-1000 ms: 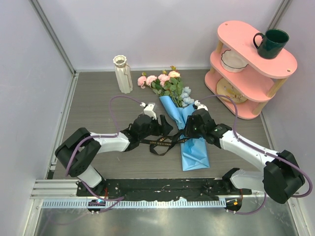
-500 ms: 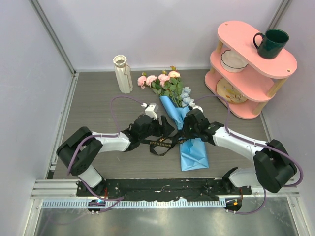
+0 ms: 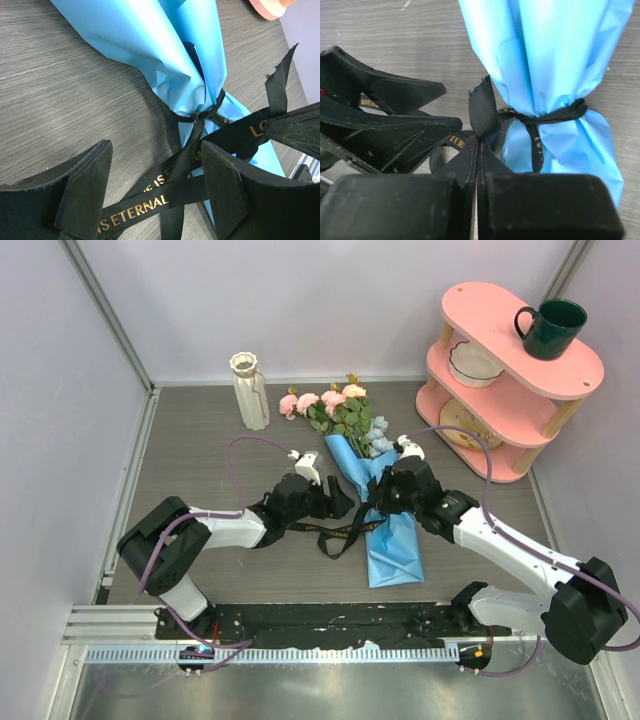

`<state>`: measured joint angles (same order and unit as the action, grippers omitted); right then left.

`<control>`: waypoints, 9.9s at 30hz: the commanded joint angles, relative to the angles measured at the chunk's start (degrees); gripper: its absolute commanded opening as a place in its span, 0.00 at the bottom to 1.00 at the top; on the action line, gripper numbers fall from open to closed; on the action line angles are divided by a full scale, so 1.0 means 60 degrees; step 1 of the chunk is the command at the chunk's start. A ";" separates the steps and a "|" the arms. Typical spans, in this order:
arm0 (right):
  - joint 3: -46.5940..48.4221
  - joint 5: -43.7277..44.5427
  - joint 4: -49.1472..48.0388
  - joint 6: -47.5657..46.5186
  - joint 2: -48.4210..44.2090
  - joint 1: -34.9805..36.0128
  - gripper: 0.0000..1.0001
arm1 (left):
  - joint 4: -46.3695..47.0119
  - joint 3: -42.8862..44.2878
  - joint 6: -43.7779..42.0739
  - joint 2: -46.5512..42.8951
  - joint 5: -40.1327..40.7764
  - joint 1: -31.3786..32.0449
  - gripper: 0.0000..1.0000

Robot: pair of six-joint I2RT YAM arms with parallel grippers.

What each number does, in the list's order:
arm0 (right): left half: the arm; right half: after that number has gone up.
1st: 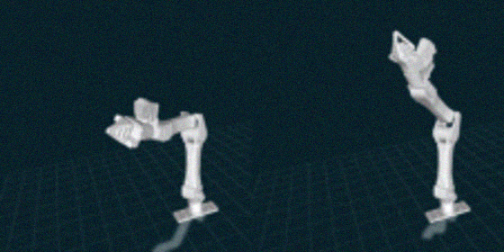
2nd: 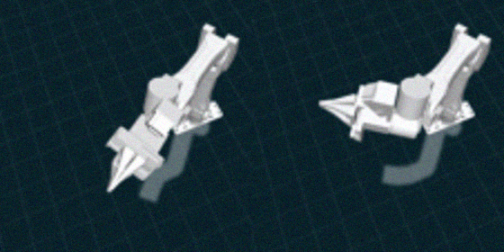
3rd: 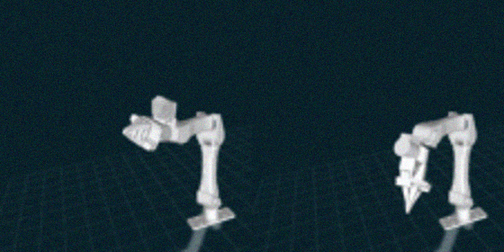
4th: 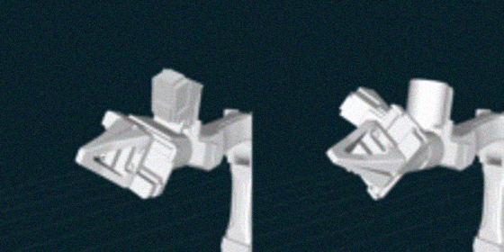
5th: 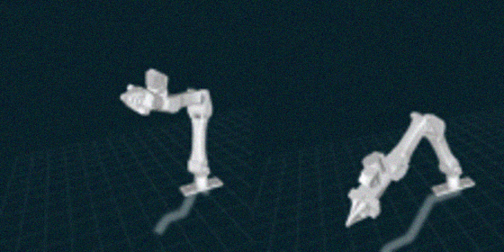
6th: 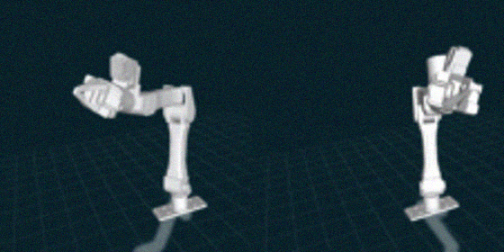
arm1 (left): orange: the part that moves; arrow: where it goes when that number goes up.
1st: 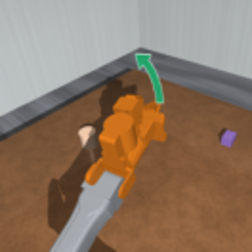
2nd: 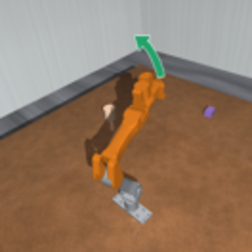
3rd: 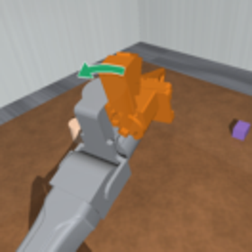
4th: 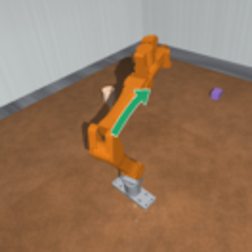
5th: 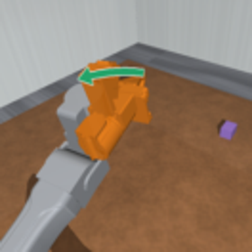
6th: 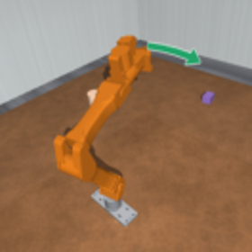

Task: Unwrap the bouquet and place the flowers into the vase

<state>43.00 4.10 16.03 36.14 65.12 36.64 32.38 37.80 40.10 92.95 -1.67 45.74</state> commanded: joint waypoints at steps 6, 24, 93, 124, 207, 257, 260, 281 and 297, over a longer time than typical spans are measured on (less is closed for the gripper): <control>0.1515 0.2112 0.1924 -0.0866 -0.1416 0.0045 0.01 | 0.0389 0.0174 -0.0018 -0.0022 -0.0058 -0.0049 0.75; 0.4698 0.6707 0.2165 -0.3225 -0.4291 0.0045 0.01 | 0.0477 0.0174 -0.0018 -0.0008 -0.0307 -0.0079 0.76; -0.1176 0.0855 0.0449 0.0495 -0.1318 -0.0087 0.35 | -0.0079 0.1668 -0.0809 0.1120 0.0176 0.1357 0.36; -0.2172 0.0386 -0.0167 0.0217 -0.1288 -0.0248 0.01 | -0.1119 0.3119 -0.0911 0.1984 0.0542 0.1357 0.49; -0.3257 0.0781 -0.1867 0.4304 -0.1186 -0.1493 0.20 | -0.0885 0.3690 -0.1702 0.2966 0.0659 0.1650 0.04; -0.2918 0.0885 -0.1366 0.4712 -0.1596 -0.1346 0.30 | -0.1735 0.3837 -0.1439 0.3083 0.1231 0.1694 0.00; -0.3269 0.1118 -0.1544 0.4991 -0.1815 -0.1361 0.31 | -0.1749 0.3837 -0.1439 0.3098 0.1216 0.1694 0.00; -0.2978 0.1324 -0.2570 0.6222 -0.0351 -0.1347 0.24 | -0.1720 0.3895 -0.1395 0.3171 0.1084 0.1694 0.00; -0.2832 0.2275 -0.1955 0.6120 -0.2311 -0.1346 0.01 | -0.2393 0.4202 -0.1409 0.3420 0.1363 0.1694 0.00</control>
<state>23.05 14.00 4.14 72.60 55.44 28.45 21.15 61.43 31.42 112.14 5.58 55.42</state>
